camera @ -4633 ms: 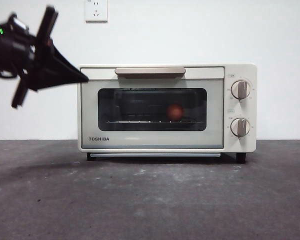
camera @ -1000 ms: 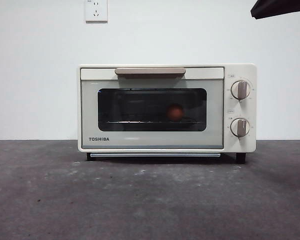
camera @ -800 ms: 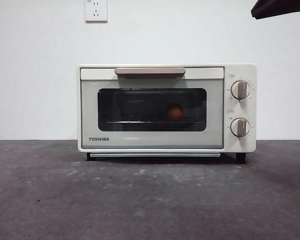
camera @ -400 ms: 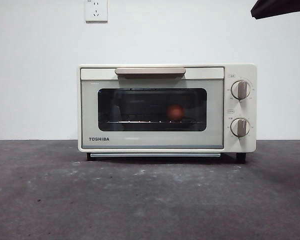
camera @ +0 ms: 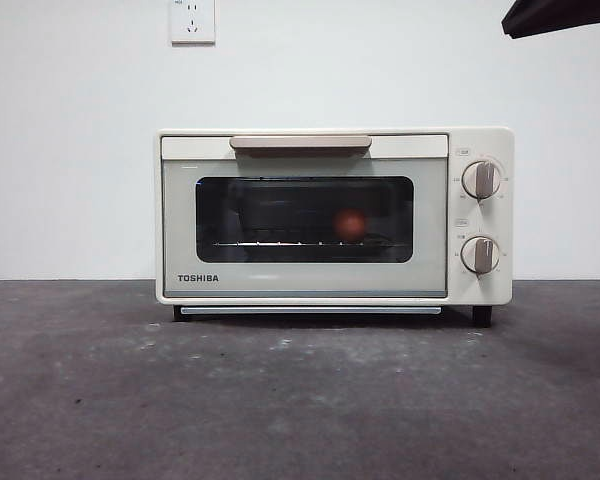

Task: Eggoven

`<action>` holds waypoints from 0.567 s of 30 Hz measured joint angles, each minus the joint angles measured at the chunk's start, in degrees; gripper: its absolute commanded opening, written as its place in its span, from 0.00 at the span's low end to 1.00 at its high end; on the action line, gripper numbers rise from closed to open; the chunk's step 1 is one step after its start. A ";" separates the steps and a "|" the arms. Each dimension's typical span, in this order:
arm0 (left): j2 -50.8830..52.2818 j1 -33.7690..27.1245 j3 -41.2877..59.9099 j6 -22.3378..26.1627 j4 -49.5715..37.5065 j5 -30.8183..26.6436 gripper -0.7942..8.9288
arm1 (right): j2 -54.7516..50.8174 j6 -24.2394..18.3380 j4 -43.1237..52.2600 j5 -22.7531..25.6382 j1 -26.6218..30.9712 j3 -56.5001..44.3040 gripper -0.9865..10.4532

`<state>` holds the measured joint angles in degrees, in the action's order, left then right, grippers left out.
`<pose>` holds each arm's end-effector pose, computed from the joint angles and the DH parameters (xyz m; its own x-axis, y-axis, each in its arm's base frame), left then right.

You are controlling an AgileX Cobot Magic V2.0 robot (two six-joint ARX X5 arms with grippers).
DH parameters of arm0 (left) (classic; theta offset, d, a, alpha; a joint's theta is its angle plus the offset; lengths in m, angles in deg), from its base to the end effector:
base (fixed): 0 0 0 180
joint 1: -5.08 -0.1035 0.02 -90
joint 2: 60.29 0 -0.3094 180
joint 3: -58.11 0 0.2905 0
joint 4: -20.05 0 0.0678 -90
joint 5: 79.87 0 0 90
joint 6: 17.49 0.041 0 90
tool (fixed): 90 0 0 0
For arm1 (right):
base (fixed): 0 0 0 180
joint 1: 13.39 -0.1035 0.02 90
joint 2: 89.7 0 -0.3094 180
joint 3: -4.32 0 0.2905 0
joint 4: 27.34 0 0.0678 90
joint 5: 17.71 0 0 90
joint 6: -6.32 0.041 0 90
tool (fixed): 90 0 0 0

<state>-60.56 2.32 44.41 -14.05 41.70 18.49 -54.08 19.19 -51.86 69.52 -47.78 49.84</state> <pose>0.1006 -0.0011 0.1569 0.9851 -0.0981 -0.1415 0.1045 0.9938 0.0386 0.1308 0.0919 0.3062 0.7703 0.5858 -0.2521 -0.5412 0.8095 0.2274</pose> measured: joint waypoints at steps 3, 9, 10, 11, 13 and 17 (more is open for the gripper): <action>0.00 0.00 0.00 0.00 0.00 0.00 0.09 | -0.02 -0.70 -0.02 0.94 0.20 0.00 0.09; 0.00 0.00 0.00 -0.02 0.00 0.00 0.09 | -5.14 -4.68 -1.11 2.64 7.87 -0.13 0.09; 0.00 0.00 0.00 -0.02 -0.02 0.00 0.09 | -6.38 -5.22 -0.72 1.25 10.12 -0.59 0.09; 0.00 0.00 0.00 0.00 0.00 0.00 0.09 | -7.37 -5.60 -0.35 0.09 12.04 -1.25 0.09; 0.00 0.00 0.00 -0.02 0.00 0.00 0.09 | -9.84 -6.45 0.26 -1.44 16.76 -3.61 0.09; 0.00 0.00 0.00 -0.02 -0.02 0.00 0.09 | -14.60 -8.33 1.42 -1.31 25.31 -8.92 0.09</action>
<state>-60.56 2.32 44.41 -14.07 41.68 18.49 -68.68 10.86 -50.44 68.21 -22.47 40.92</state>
